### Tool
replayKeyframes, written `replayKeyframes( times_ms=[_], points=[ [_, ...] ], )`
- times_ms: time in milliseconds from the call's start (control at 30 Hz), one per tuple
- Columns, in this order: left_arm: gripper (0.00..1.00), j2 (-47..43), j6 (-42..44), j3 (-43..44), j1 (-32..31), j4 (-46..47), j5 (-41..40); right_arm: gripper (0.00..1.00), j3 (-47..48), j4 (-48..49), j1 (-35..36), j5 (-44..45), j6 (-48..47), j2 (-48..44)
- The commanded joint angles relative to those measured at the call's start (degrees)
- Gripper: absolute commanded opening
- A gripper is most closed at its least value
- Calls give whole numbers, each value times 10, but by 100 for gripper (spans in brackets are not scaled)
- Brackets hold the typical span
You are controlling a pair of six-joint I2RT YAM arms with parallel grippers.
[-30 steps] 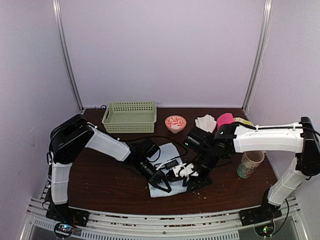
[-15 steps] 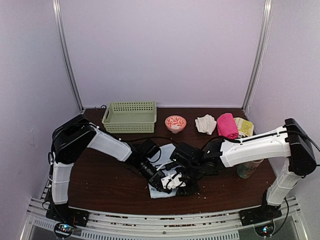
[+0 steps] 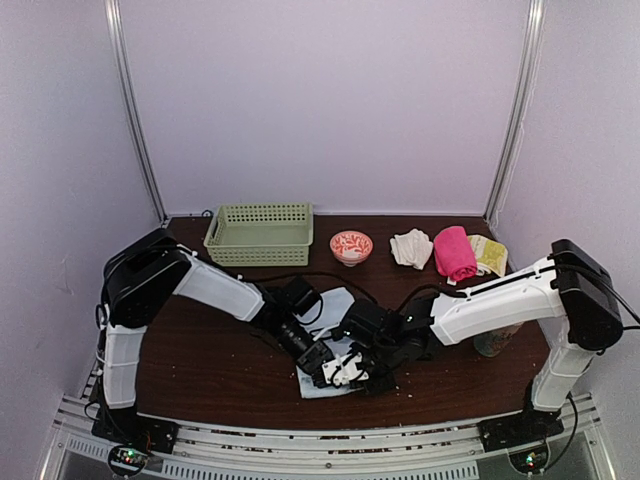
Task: Roll the towels
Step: Roll the towel at the center of the board.
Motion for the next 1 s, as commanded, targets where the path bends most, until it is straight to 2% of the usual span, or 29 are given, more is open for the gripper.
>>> replayKeyframes(
  times_ms=[0, 100, 333, 400, 533, 600, 667, 800, 967],
  points=[
    [33, -60, 23, -29, 6, -18, -72, 3, -8, -44, 2, -42, -1, 28],
    [38, -127, 5, -66, 26, 10, -109, 0, 4, -81, -10, -106, 4, 31],
    [41, -316, -13, -186, 45, 102, -308, 0, 101, -201, -101, -284, 13, 110],
    [41, -388, 17, -233, 15, 145, -377, 0, 153, -258, -135, -335, 1, 170],
    [42, -465, 128, -284, -96, 194, -543, 0, 250, -403, -188, -427, -61, 282],
    [42, -475, 186, -296, -149, 204, -615, 0, 283, -461, -206, -454, -97, 328],
    [42, -458, 215, -289, -168, 199, -624, 0, 314, -522, -216, -473, -142, 369],
    [41, -385, 257, -241, -188, 164, -599, 0, 327, -526, -224, -471, -138, 391],
    [41, -277, 314, -167, -214, 117, -636, 0, 339, -526, -225, -470, -123, 397]
  ],
)
